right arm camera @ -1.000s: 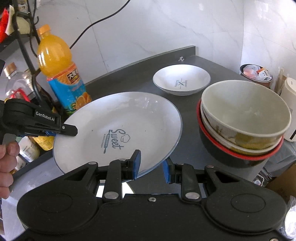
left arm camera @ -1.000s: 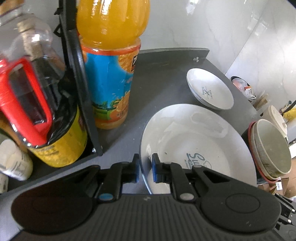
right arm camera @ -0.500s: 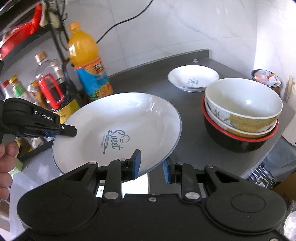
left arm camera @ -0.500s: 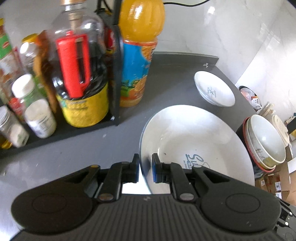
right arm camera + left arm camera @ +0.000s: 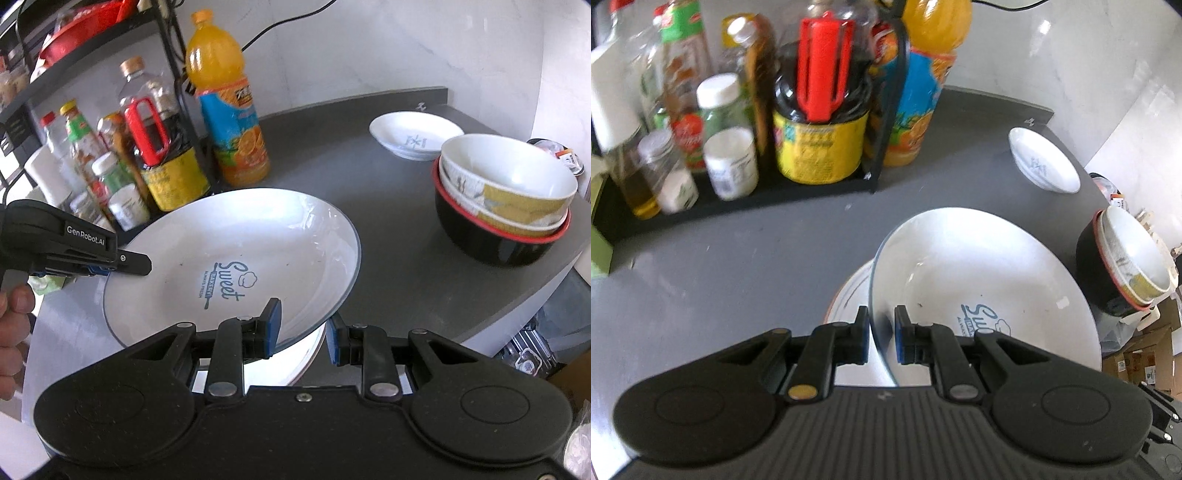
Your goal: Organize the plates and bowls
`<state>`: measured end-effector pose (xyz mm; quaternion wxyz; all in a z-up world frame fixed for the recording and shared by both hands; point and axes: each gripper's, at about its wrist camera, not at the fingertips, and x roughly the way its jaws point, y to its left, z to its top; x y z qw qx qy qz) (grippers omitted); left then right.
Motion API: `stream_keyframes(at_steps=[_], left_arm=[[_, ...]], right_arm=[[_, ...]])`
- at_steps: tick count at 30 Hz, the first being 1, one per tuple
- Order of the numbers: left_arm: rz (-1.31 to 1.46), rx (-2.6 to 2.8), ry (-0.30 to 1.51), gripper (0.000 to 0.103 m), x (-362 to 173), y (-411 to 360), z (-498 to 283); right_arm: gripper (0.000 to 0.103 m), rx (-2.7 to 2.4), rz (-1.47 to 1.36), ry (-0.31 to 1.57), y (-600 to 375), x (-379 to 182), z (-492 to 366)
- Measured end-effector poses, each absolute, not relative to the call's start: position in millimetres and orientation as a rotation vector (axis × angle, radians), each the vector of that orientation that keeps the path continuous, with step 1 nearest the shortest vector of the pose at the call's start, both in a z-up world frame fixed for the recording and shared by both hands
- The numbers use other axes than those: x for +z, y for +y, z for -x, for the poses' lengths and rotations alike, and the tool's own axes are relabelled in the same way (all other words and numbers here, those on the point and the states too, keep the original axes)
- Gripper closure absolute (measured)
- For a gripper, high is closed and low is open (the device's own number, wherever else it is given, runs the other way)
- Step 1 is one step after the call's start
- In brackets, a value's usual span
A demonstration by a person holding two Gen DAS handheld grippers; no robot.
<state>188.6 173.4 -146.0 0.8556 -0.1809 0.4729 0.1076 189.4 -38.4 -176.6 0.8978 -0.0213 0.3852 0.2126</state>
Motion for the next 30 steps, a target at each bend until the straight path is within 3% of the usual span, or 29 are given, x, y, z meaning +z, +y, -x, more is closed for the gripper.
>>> stream_keyframes(at_steps=[30], left_arm=[[0.39,0.289,1.066,0.091,-183,186,-169]], right_arm=[[0.078,0.452,0.222,0.899,-8,-209,-176]])
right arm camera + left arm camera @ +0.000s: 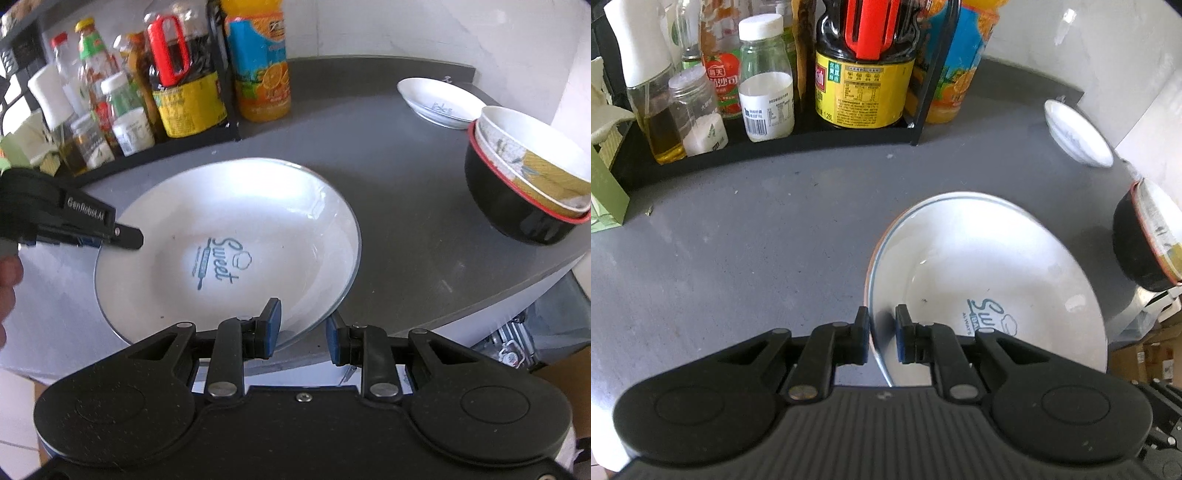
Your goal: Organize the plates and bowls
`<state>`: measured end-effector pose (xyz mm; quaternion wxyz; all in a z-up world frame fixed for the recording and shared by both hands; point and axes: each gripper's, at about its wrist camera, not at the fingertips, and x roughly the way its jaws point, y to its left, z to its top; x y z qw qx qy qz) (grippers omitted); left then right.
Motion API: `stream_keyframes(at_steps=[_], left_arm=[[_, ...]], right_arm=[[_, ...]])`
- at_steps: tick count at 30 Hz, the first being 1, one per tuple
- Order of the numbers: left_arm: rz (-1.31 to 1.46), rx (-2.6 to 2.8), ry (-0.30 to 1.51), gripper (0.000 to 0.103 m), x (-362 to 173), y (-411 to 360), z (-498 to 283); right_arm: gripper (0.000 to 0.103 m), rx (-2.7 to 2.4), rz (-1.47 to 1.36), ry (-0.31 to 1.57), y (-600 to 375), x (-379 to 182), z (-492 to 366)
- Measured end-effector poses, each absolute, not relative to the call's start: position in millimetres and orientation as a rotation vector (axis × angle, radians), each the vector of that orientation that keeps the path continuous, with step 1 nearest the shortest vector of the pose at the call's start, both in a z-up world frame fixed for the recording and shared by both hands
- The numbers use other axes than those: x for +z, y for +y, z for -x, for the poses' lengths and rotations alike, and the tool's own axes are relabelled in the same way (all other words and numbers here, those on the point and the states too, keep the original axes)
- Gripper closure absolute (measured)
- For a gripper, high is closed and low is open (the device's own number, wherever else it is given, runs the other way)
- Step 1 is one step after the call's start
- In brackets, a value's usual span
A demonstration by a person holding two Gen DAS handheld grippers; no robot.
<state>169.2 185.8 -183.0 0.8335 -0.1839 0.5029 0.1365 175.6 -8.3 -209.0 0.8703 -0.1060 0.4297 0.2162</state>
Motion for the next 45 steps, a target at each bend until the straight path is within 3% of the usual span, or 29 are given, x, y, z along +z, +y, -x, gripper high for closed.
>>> stream_keyframes(at_steps=[18,22,25,28,30,32,36,45], left_arm=[[0.376,0.281,1.097,0.088,-193,187,-189],[0.33,0.293,1.093,0.087,-187,182,-197],[0.321,0.304,1.088,0.079,-180,180,-202],[0.299,0.314,1.063,0.063,-168,174,-203],[0.284,0.328,1.048,0.046,-160,169,-202],[0.279,0.337,1.027,0.04,-151,164,-200],[0.257,0.336,0.996,0.034,-136,147,-196],[0.257,0.307,0.961,0.032,-110,104,-183]], right_arm=[[0.076,0.445,0.185,0.969,-13,-213,-189],[0.069,0.436,0.191,0.932,-19,-205,-185],[0.069,0.435,0.146,0.926,-28,-200,-185],[0.064,0.424,0.122,0.907,-38,-195,-183],[0.06,0.421,0.097,0.891,-47,-190,-181],[0.056,0.413,0.073,0.872,-57,-185,-178],[0.049,0.395,0.031,0.835,-78,-175,-174],[0.036,0.342,-0.056,0.762,-134,-153,-170]])
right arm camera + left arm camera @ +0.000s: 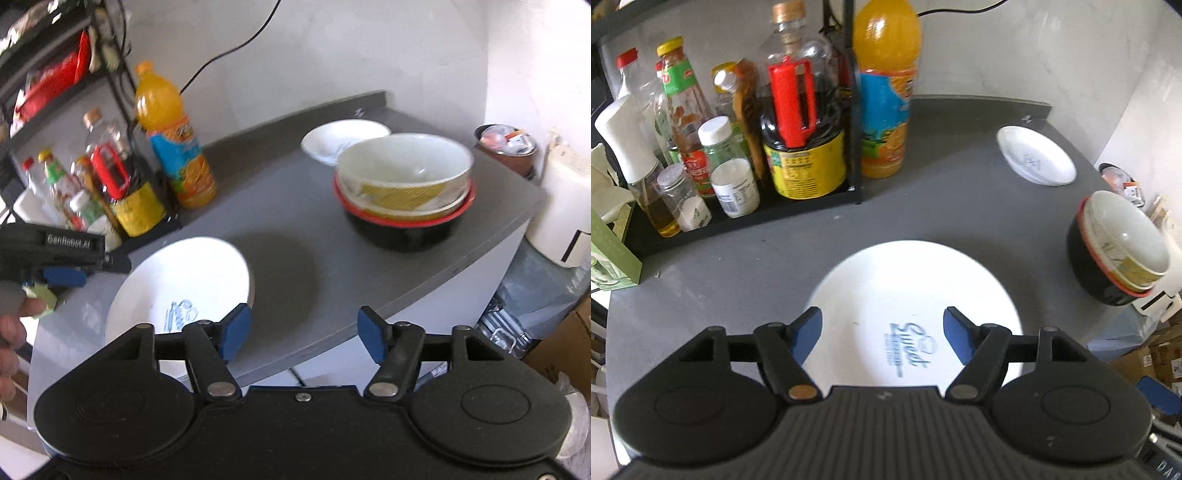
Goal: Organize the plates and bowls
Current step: 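Lower the 'Sweet' plate onto the counter and open both grippers, then move both grippers to the rim of the white 'Bakery' plate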
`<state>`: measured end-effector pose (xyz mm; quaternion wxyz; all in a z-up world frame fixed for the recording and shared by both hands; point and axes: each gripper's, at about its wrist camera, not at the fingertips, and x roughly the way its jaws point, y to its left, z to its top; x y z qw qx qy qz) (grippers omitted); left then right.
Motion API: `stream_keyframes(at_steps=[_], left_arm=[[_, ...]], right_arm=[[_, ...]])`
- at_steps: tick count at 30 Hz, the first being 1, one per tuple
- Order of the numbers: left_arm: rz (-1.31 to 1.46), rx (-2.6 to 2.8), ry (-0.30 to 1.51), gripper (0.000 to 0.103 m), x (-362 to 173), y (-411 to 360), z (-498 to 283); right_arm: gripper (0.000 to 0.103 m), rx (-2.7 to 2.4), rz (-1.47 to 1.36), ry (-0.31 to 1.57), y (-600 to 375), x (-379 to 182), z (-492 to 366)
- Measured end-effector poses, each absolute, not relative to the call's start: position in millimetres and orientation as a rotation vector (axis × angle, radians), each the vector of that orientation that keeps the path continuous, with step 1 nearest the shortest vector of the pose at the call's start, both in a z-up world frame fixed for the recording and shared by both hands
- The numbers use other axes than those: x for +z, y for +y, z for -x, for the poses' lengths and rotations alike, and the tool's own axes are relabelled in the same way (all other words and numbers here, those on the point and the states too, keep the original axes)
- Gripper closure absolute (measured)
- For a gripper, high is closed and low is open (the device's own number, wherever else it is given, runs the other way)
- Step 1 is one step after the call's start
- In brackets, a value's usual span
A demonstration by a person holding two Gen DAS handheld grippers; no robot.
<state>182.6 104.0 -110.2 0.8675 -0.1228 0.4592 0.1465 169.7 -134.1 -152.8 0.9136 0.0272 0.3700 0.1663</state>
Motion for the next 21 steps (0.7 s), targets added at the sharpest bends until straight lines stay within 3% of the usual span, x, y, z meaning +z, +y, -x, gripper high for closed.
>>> stream_keyframes(at_steps=[3,10,21], left_arm=[[0.257,0.299,0.956,0.032,-105,91,-186],[0.266,0.281,0.941,0.031,-93,69,-216],[0.278,0.181,0.922,0.03,-96,53,-334]], right_arm=[[0.029,0.326,-0.078,0.734,-152,-142,-174],[0.025,0.292,-0.13,0.693,-179,-121,-201],[0.024,0.233,-0.153,0.69,-191,-99,-297]])
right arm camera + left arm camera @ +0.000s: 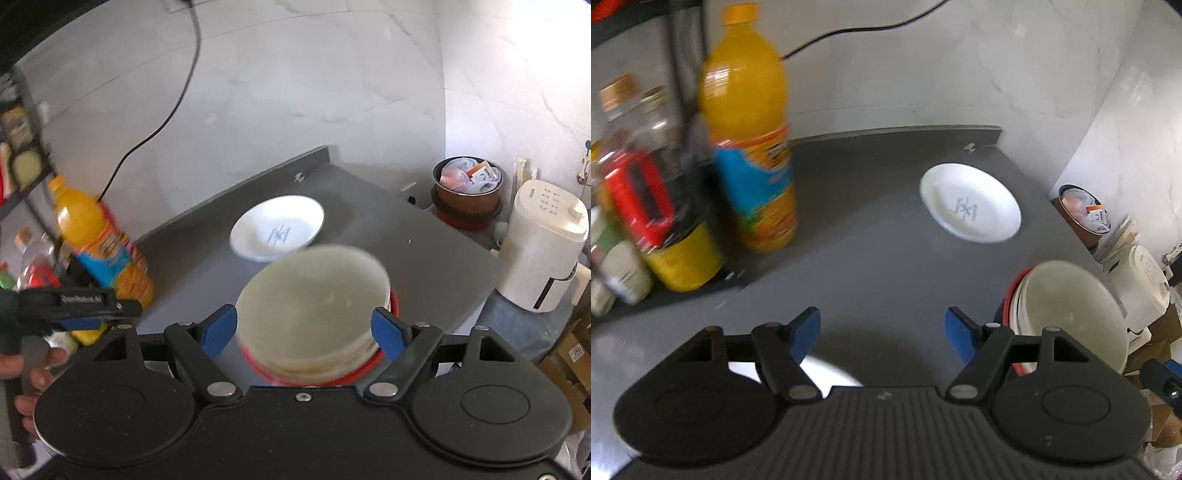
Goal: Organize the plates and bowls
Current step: 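Move both grippers to the rim of the white 'Bakery' plate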
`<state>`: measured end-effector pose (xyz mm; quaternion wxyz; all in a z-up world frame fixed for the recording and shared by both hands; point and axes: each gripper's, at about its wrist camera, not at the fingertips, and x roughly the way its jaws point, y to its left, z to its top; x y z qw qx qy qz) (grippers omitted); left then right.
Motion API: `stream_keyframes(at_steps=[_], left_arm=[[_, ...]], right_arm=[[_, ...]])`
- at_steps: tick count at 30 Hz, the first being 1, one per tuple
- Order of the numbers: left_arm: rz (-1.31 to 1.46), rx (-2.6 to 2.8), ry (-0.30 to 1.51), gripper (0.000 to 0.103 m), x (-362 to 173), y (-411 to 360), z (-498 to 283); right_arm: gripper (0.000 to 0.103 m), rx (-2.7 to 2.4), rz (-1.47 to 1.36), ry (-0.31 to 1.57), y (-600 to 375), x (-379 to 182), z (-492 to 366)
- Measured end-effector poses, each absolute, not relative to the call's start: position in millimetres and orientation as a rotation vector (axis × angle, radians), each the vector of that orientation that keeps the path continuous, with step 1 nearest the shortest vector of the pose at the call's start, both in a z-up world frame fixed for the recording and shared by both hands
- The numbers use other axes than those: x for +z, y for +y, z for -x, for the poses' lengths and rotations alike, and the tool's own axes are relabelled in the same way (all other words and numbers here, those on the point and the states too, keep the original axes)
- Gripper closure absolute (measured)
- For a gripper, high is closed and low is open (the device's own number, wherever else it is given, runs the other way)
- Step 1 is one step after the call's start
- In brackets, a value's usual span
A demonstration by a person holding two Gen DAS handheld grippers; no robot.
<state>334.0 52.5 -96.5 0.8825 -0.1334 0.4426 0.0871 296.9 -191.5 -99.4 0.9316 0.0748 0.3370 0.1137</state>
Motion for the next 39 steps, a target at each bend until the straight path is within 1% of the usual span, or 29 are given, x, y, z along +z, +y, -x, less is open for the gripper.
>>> stream_keyframes(at_steps=[10,24,26,31,34,37,39], left_arm=[[0.277,0.122,0.951,0.03,-103,63,-439],[0.291,0.11,1.009,0.03,-131,60,-500],[0.298,0.103,1.013,0.03,-134,56,-509],[0.33,0.151,1.012,0.031,-142,53,-528],[0.369,0.187,1.027,0.034,-150,54,-540],[0.403,0.216,1.031,0.038,-157,55,-549],[0.407,0.235,1.041,0.045,-164,54,-556]], right_arm=[[0.024,0.187,-0.238,0.729,-202,-95,-386],[0.024,0.233,-0.267,0.815,-201,-99,-468],[0.026,0.254,-0.272,0.839,-201,-105,-482],[0.036,0.297,-0.287,0.921,-202,-121,-520],[0.04,0.311,-0.263,0.962,-200,-129,-540],[0.04,0.346,-0.257,1.013,-199,-140,-559],[0.04,0.356,-0.239,1.042,-197,-149,-573]])
